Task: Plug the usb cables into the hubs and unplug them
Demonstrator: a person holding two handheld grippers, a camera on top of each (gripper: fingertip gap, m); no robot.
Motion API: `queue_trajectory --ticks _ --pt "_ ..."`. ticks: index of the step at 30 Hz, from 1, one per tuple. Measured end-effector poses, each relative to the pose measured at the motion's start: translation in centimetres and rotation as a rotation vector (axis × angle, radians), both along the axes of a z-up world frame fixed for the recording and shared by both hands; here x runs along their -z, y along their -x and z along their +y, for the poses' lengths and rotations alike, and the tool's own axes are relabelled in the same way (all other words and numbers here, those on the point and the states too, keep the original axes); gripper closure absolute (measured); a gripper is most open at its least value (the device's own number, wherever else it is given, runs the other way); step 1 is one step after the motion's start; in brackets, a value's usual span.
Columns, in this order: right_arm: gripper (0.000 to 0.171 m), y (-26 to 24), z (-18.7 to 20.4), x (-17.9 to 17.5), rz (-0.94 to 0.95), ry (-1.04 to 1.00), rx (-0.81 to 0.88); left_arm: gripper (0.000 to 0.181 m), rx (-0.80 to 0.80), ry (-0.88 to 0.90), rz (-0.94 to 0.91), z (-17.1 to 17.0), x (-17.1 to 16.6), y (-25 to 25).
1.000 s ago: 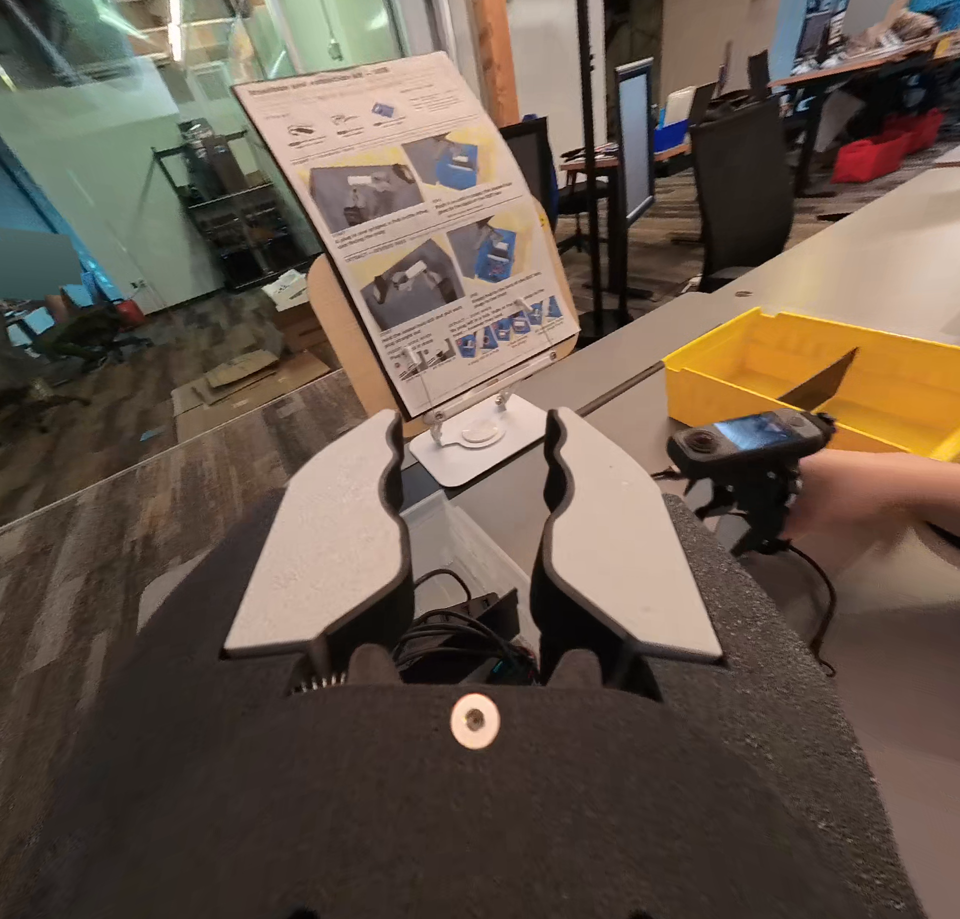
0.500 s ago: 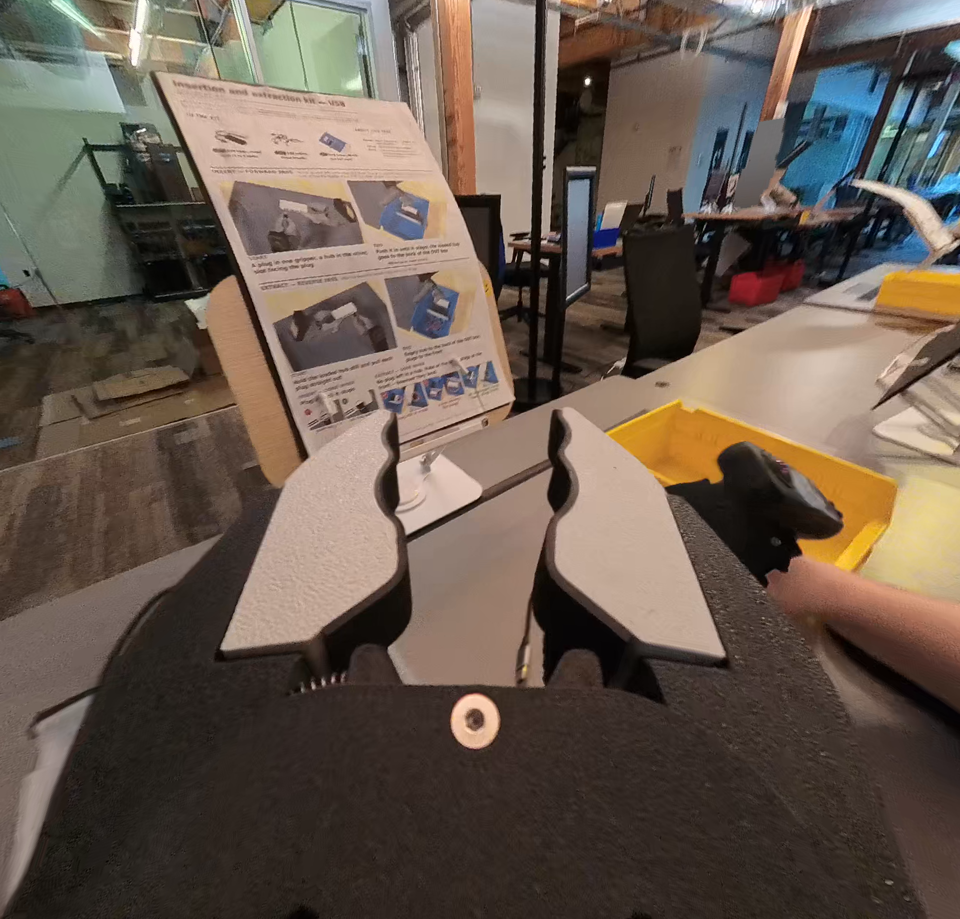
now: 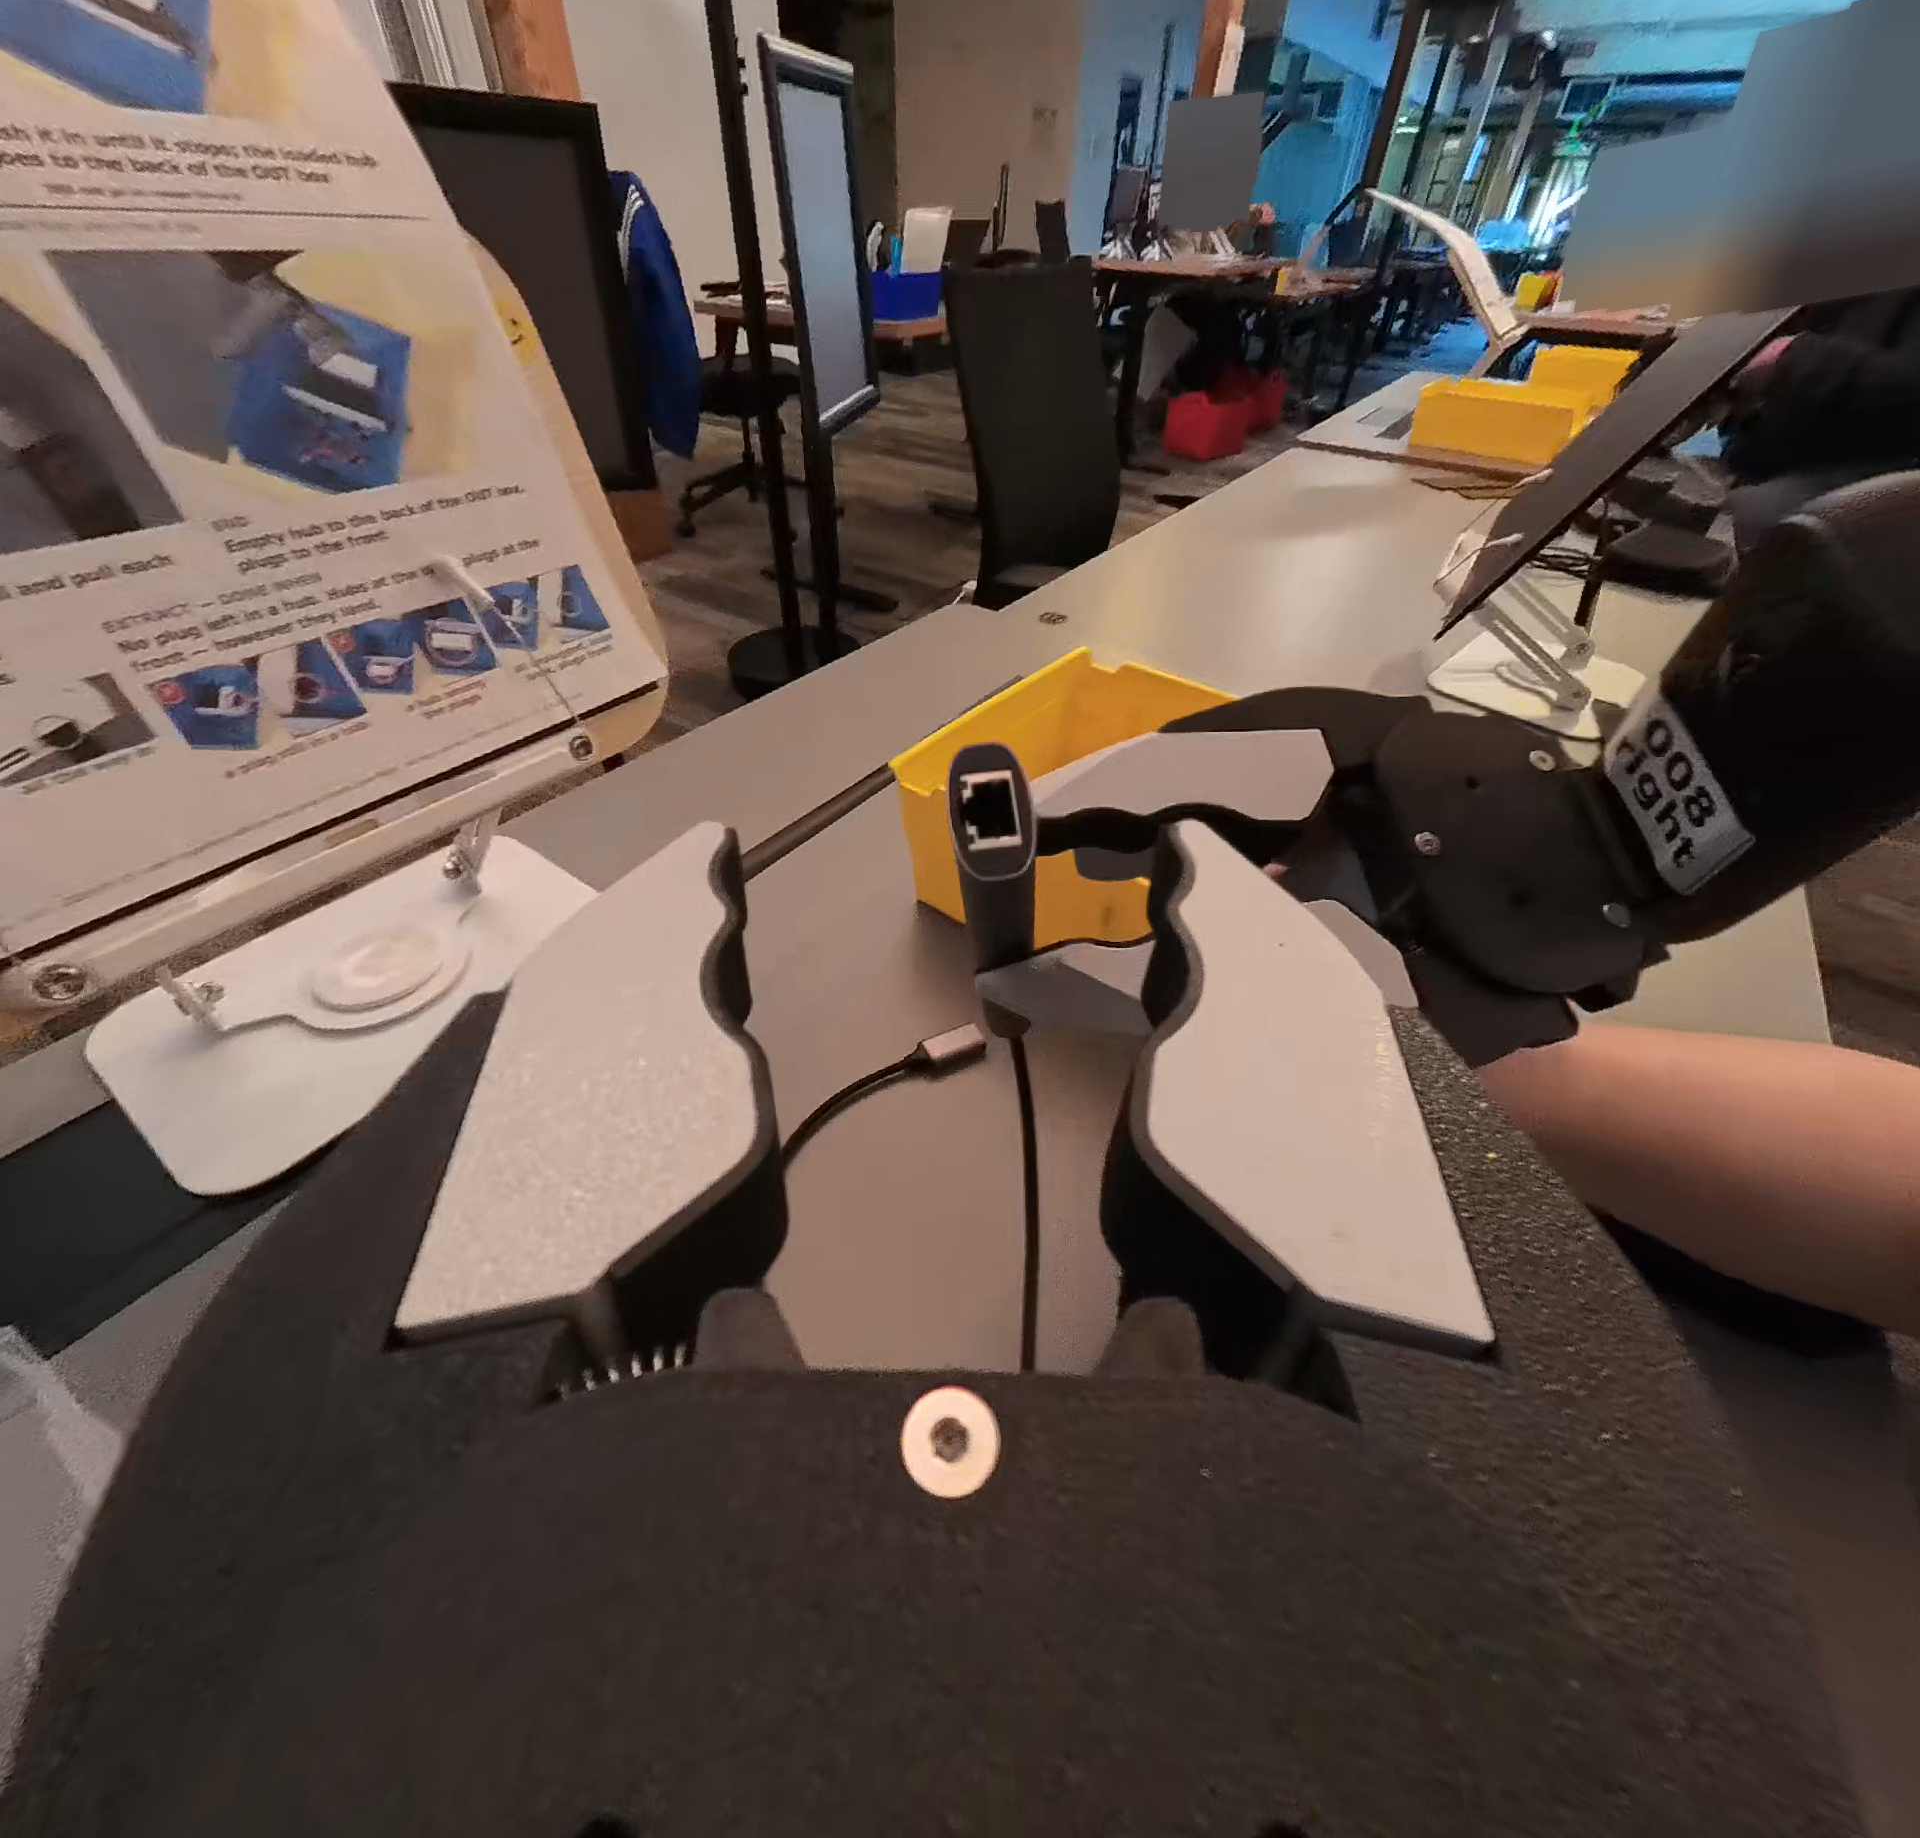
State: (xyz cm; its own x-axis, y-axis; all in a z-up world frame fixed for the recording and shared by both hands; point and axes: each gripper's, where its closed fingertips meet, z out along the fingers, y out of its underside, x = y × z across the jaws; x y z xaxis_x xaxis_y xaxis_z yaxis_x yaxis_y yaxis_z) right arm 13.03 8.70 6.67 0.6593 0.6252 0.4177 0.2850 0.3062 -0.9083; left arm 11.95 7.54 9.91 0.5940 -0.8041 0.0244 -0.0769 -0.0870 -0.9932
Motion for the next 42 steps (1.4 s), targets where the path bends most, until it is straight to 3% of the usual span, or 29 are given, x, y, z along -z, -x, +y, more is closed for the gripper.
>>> queue_trajectory --ticks 6,7,8,9,12,17,26,32,36,39,42 --pt "0.14 0.6 -1.3 -1.1 -0.006 -0.091 -0.009 0.125 0.006 -0.025 0.031 0.0 1.2 -1.2" --pt "0.14 0.7 -1.4 -1.2 -0.008 -0.096 -0.011 0.136 0.036 -0.024 0.016 -0.4 1.2 -1.5" --pt "0.14 0.8 -1.5 -1.1 -0.011 -0.099 -0.013 0.16 0.084 -0.027 0.004 -1.0 1.2 -1.8" --pt "0.14 0.9 -1.6 -1.2 -0.01 -0.107 -0.011 0.164 0.111 -0.026 -0.009 -1.3 1.1 -2.0" --pt "0.14 1.3 -2.1 -1.4 -0.03 -0.12 -0.068 0.164 0.149 0.002 0.011 -1.6 1.0 -1.5" --pt "0.13 1.8 -4.3 -2.2 -0.06 -0.033 -0.302 0.164 0.269 0.05 0.034 -3.5 -0.1 -0.3" --pt "0.129 2.5 -8.8 0.2 -0.059 0.477 -0.733 0.164 0.491 0.104 0.201 -7.3 1.4 0.6" --pt "0.153 3.3 -8.5 0.6 -0.015 0.491 -0.77 0.164 0.554 0.104 0.232 -7.8 2.2 0.2" --pt "0.154 3.0 -8.2 0.7 -0.014 0.548 -0.772 0.164 0.557 0.074 0.203 -7.6 1.9 -0.4" --pt "0.154 2.2 -5.0 -0.2 0.128 0.564 -0.623 0.125 0.406 -0.045 0.066 -5.3 -0.7 0.1" --pt "0.154 0.1 -1.8 -2.2 0.455 0.653 -0.548 0.113 0.225 -0.152 0.03 -3.5 -2.2 1.4"
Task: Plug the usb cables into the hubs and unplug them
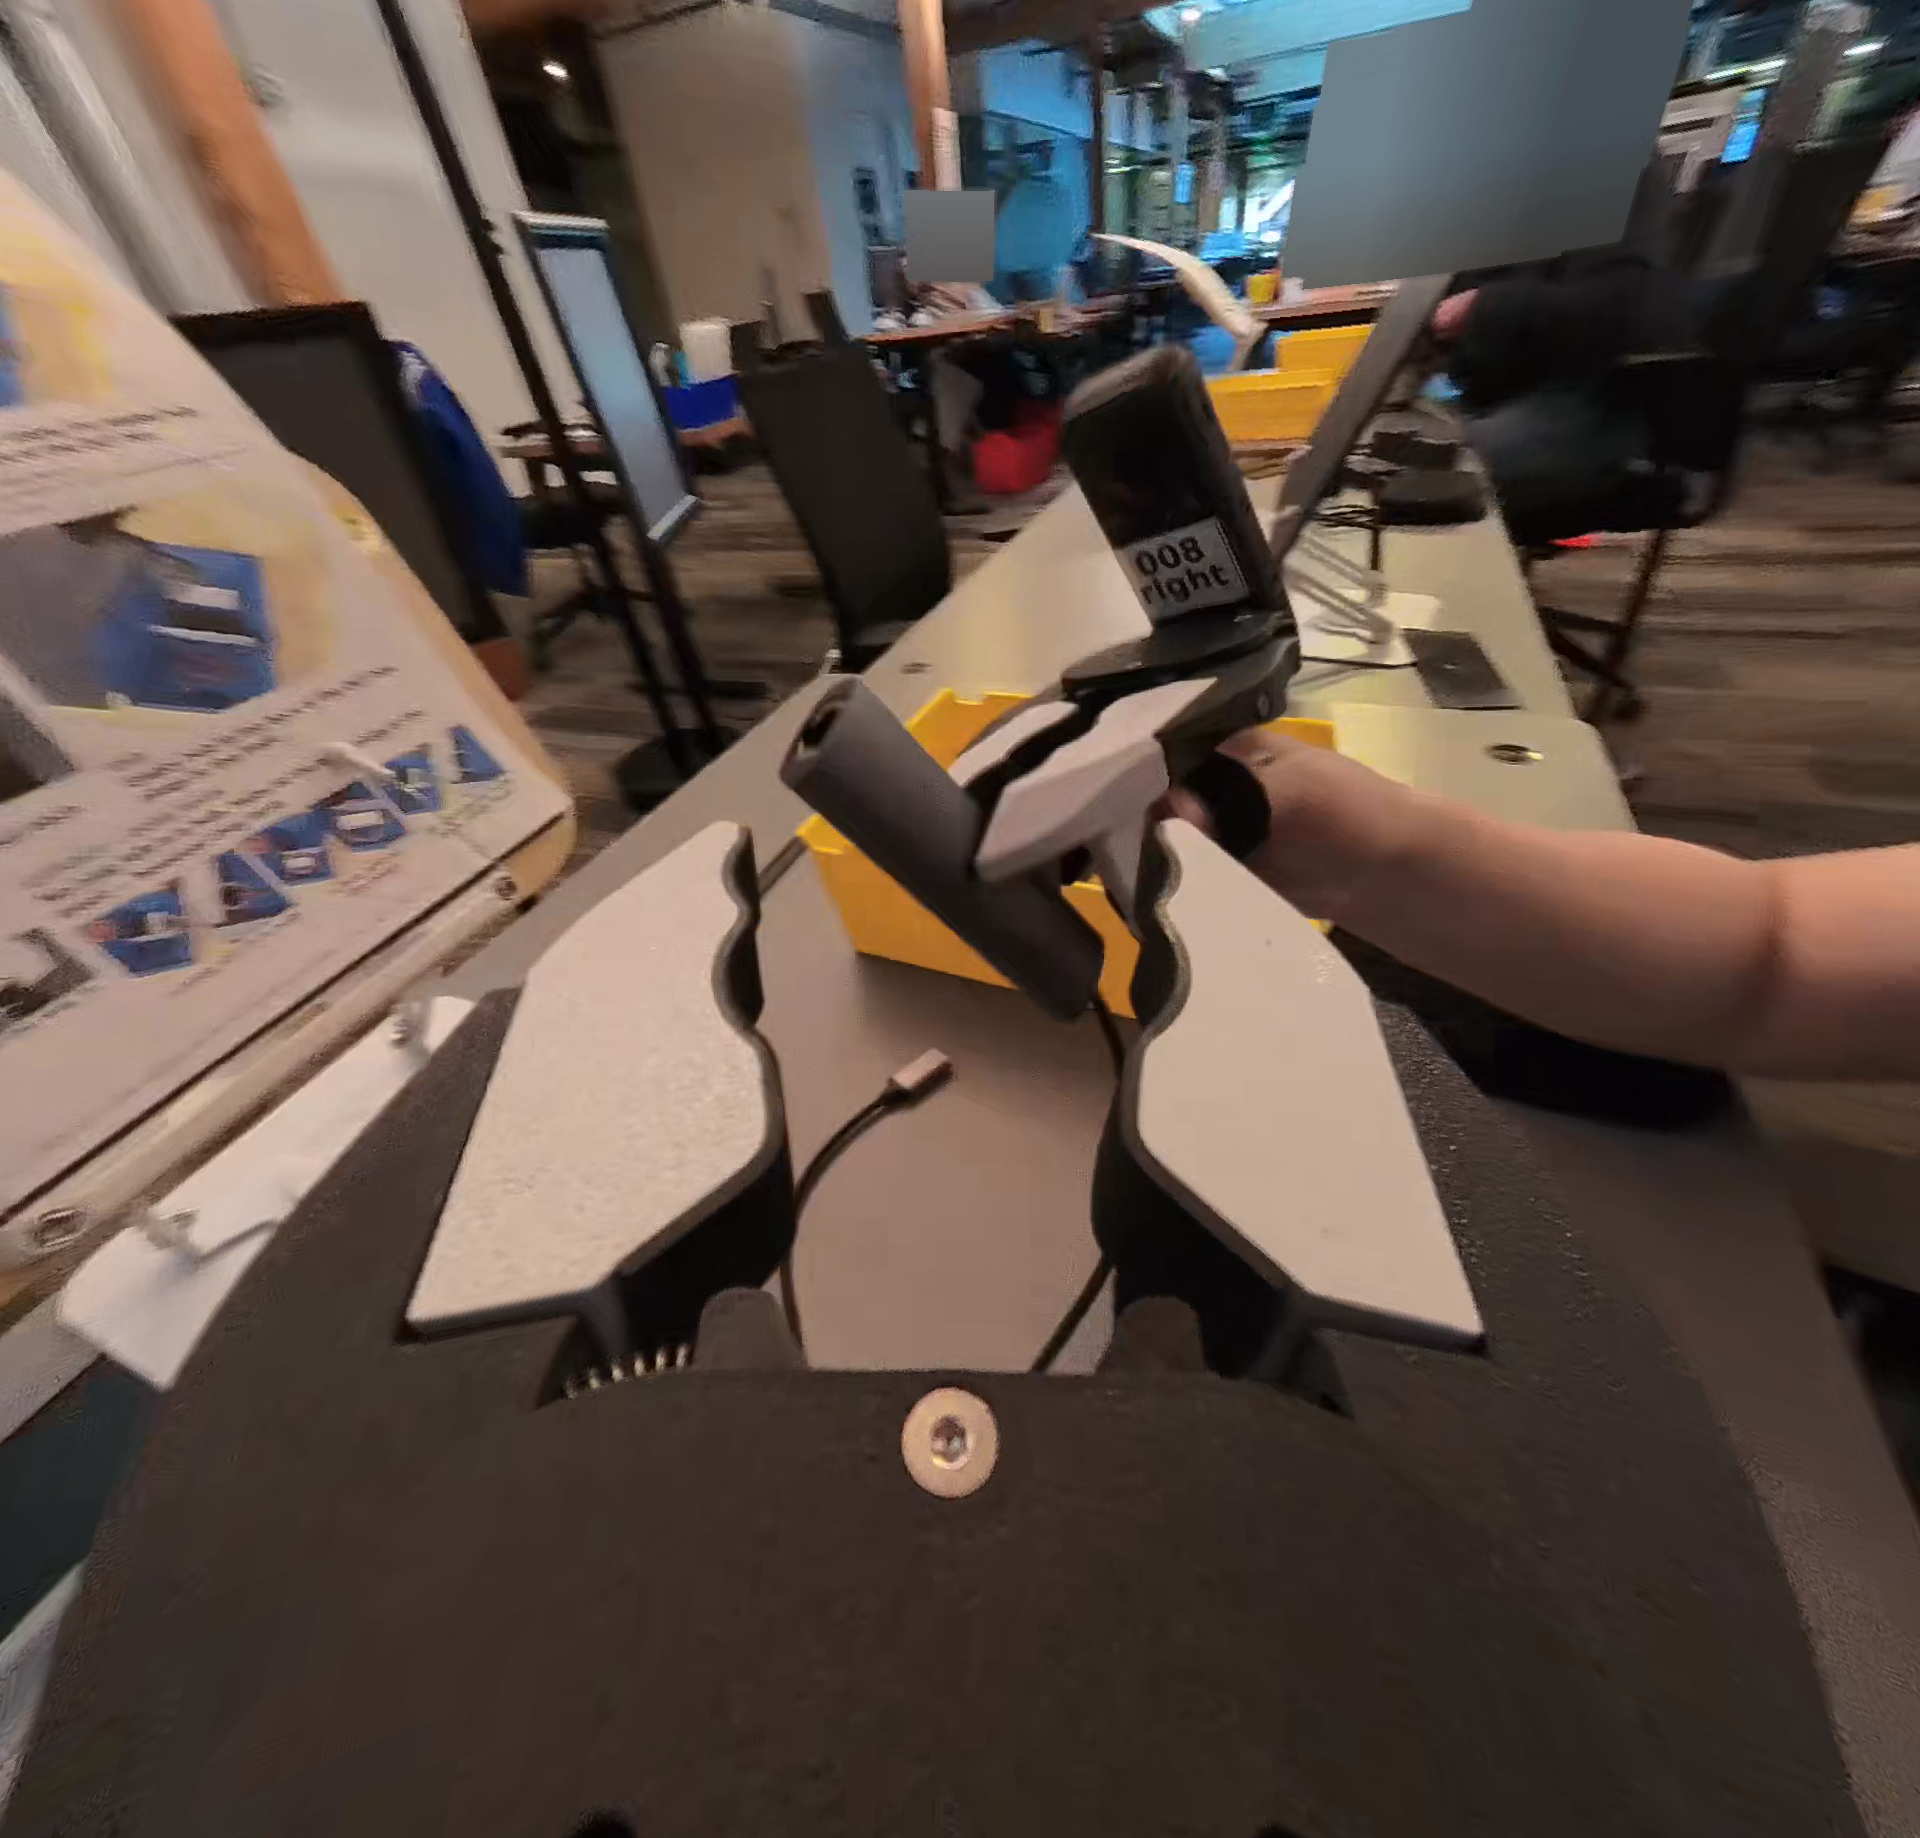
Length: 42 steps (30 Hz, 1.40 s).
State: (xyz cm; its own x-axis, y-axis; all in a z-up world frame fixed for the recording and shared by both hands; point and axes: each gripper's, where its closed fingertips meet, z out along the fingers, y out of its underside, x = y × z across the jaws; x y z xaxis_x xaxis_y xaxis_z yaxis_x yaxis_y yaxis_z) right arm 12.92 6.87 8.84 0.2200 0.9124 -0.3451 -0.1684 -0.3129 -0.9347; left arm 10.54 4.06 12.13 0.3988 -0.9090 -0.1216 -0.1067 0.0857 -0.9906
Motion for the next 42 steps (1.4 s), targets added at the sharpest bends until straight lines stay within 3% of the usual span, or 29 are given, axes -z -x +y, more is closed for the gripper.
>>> queue_trajectory --ticks 3,7,18,21,28,34,42 --pt "0.154 -1.9 2.2 -0.3 0.194 0.167 0.062 0.108 -0.129 -0.001 0.079 0.9 1.2 -0.8" --pt "0.154 -2.0 2.4 0.2 0.334 0.381 -0.044 0.11 -0.288 -0.088 0.284 2.8 5.2 -2.8" --pt "0.154 -3.6 3.5 -0.2 0.406 0.418 0.009 0.108 -0.203 -0.001 0.305 1.8 8.6 -6.3" --pt "0.153 -4.3 3.8 -0.5 0.45 0.439 0.022 0.119 -0.246 -0.04 0.349 2.3 9.5 -6.6" --pt "0.154 -6.4 5.0 -0.8 0.565 0.49 0.08 0.152 -0.27 -0.075 0.231 2.9 7.6 -5.4" --pt "0.154 -5.0 5.0 0.8 0.623 0.606 0.072 0.131 -0.313 -0.101 0.187 3.6 7.1 -5.1" --pt "0.154 -3.2 4.6 2.6 0.69 0.762 0.013 0.127 -0.377 -0.162 0.273 4.0 8.0 -5.1"
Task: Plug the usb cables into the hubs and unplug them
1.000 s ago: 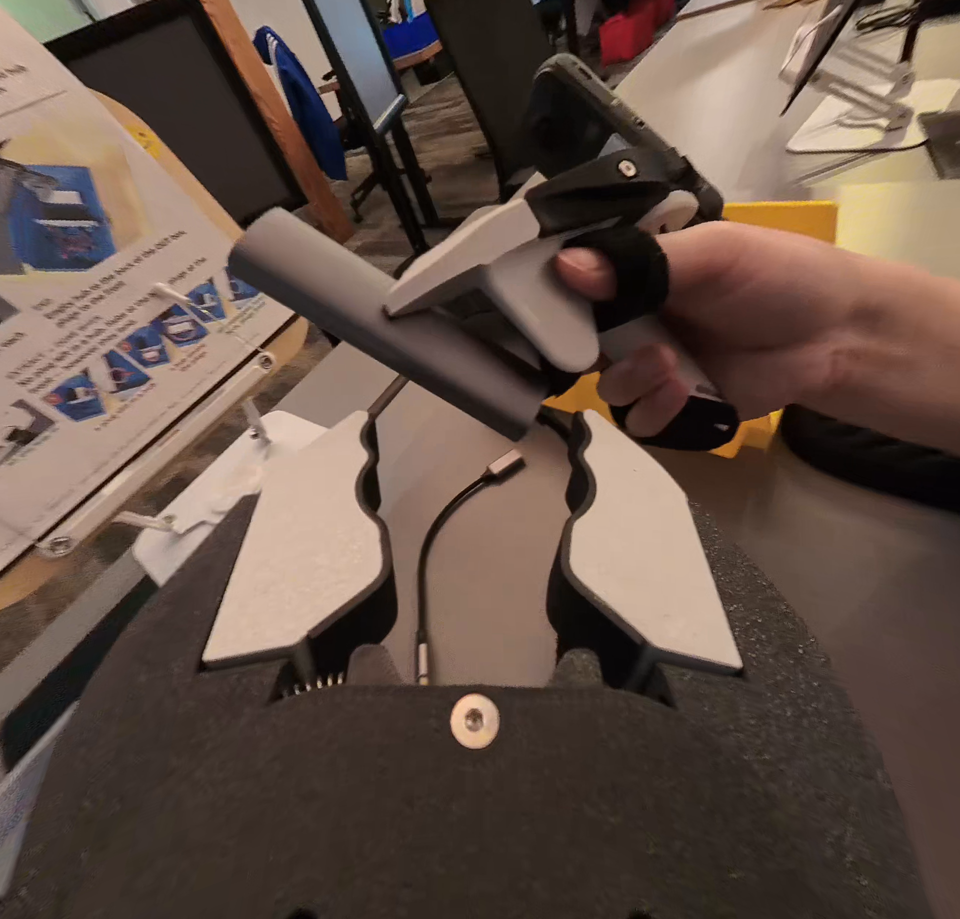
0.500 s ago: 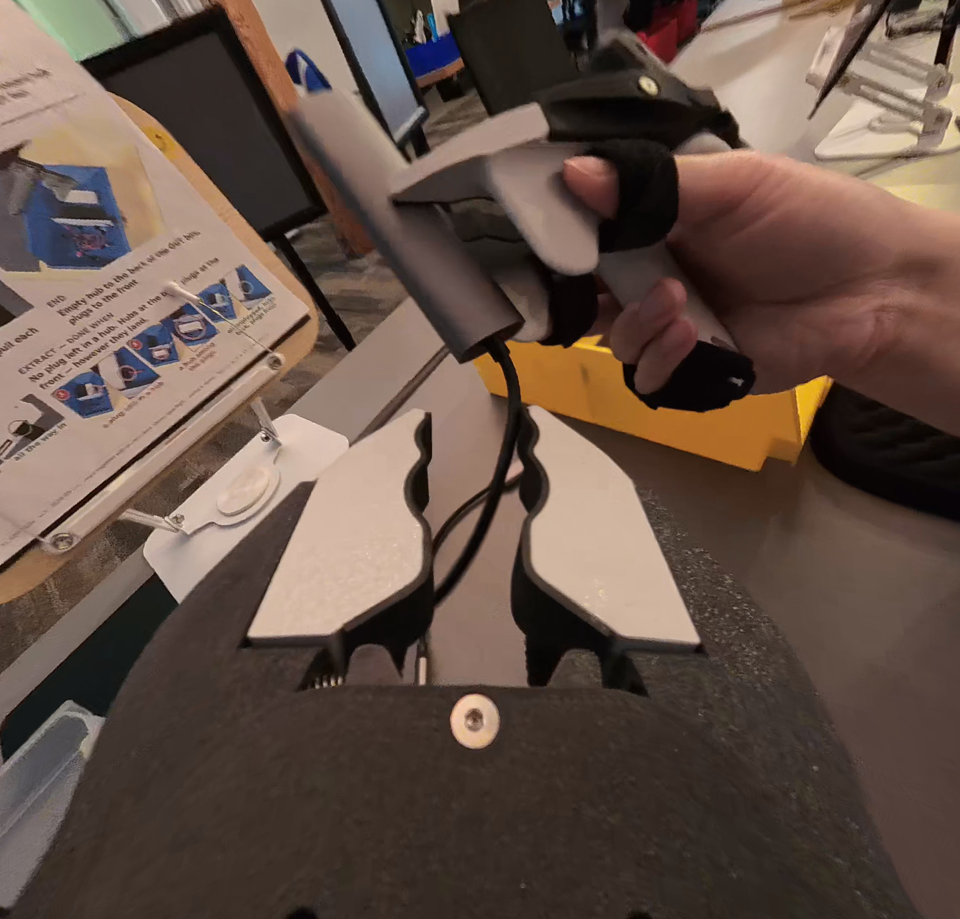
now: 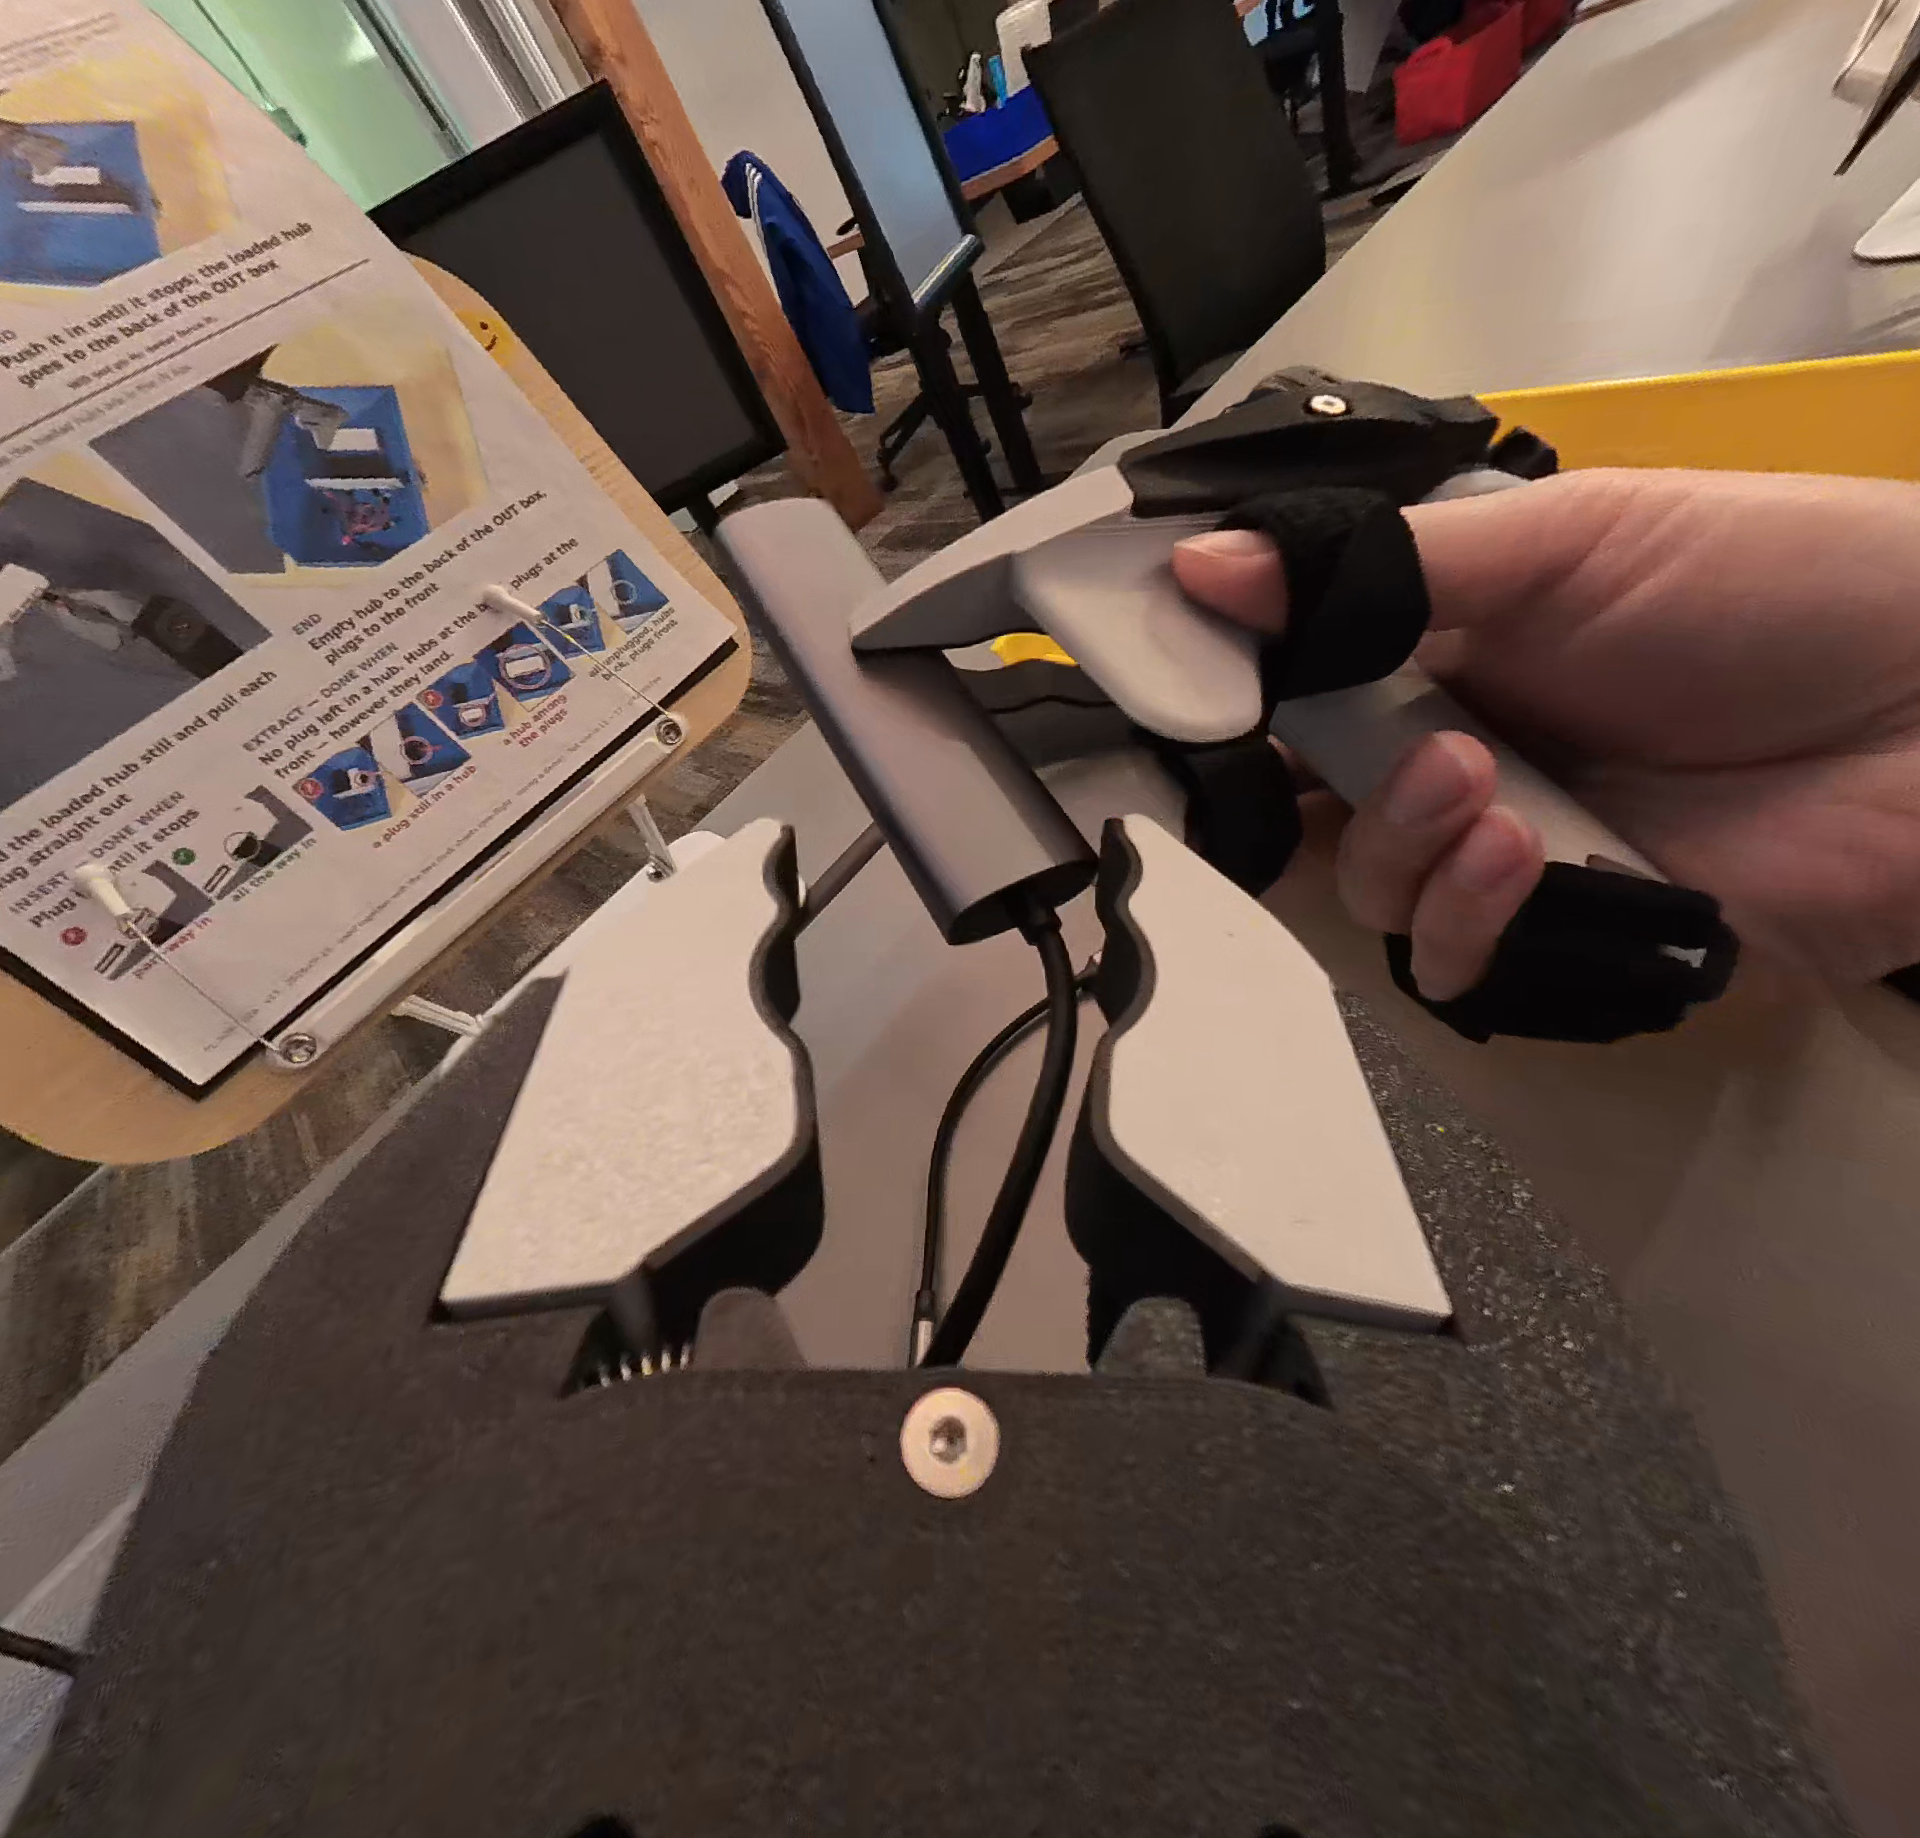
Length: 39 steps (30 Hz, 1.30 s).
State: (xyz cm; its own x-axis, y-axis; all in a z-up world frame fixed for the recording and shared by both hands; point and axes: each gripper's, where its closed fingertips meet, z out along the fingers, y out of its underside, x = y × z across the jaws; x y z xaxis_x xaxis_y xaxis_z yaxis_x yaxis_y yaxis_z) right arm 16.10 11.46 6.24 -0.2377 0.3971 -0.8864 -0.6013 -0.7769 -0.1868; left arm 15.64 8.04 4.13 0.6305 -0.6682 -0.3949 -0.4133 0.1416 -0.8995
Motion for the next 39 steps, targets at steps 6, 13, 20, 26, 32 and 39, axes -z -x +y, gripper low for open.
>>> queue_trajectory --ticks 6,13,20,26,32,39 --pt "0.153 -0.6 0.0 -0.2 0.065 0.043 0.026 0.142 0.027 0.011 -0.043 -0.4 -0.5 -0.1" --pt "0.154 -0.6 -0.2 -0.6 0.063 0.028 0.025 0.147 0.091 0.058 -0.069 -0.8 -0.8 0.0" --pt "0.152 0.0 -1.4 -2.1 0.014 -0.041 -0.006 0.148 0.283 0.248 -0.235 -1.7 -2.8 1.2" --pt "0.15 0.5 -2.2 -3.4 -0.072 -0.18 -0.034 0.148 0.369 0.345 -0.335 -2.3 -4.1 2.0" --pt "0.141 -0.3 -2.0 -4.3 -0.304 -0.403 0.085 0.148 0.348 0.297 -0.358 -2.7 -6.6 4.3" --pt "0.119 -1.8 -4.8 -8.6 -0.859 -1.119 0.44 0.148 0.436 0.426 -0.352 -4.7 -7.6 5.7"
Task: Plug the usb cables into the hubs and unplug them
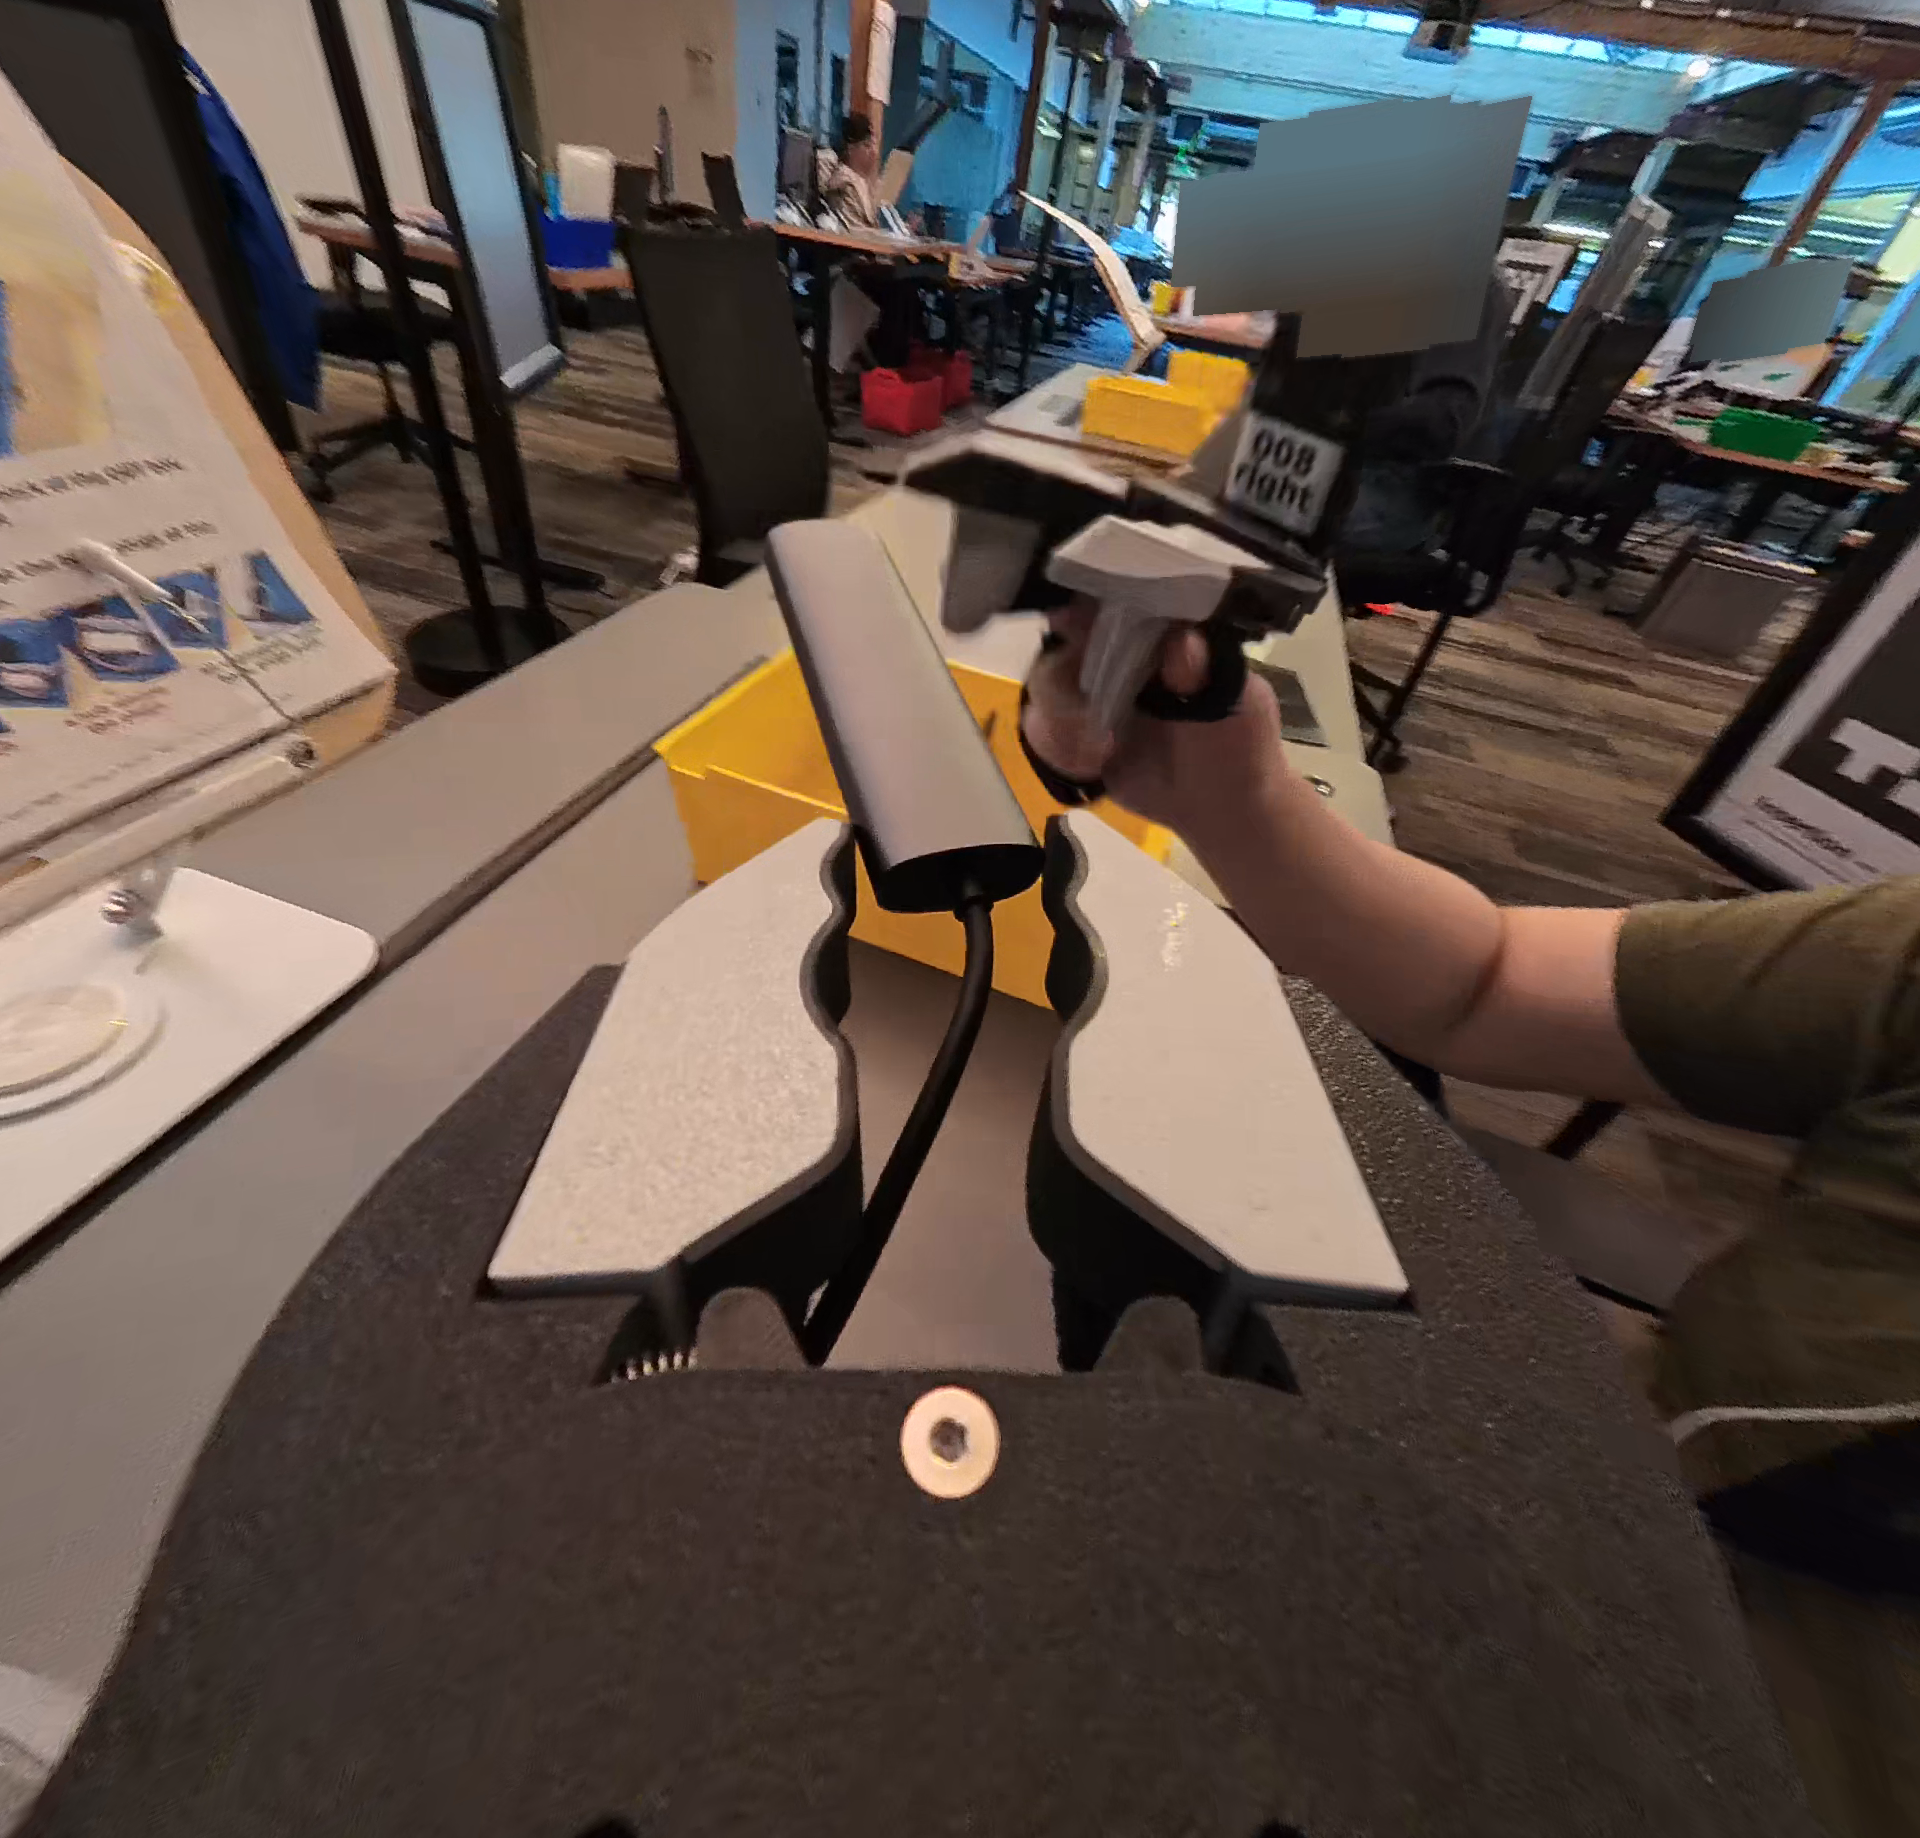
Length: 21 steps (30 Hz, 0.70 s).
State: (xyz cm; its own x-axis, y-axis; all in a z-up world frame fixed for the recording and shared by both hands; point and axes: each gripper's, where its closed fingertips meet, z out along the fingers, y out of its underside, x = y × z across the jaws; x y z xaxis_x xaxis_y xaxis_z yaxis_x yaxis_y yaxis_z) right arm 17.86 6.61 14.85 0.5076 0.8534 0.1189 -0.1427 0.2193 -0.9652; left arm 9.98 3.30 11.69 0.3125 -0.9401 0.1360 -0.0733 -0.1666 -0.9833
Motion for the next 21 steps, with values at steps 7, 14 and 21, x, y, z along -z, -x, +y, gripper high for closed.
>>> queue_trajectory --ticks 7,14,21 --pt "0.105 0.1 -2.2 3.1 -0.402 -0.517 0.046 0.148 0.178 0.171 -0.011 -1.7 1.3 -1.3" --pt "0.128 0.8 -2.3 5.9 -0.646 -0.655 0.075 0.148 0.274 0.233 0.069 -2.7 3.7 -3.2" --pt "0.149 0.7 -2.3 6.8 -0.727 -0.68 0.071 0.148 0.32 0.234 0.048 -2.9 4.0 -3.7"
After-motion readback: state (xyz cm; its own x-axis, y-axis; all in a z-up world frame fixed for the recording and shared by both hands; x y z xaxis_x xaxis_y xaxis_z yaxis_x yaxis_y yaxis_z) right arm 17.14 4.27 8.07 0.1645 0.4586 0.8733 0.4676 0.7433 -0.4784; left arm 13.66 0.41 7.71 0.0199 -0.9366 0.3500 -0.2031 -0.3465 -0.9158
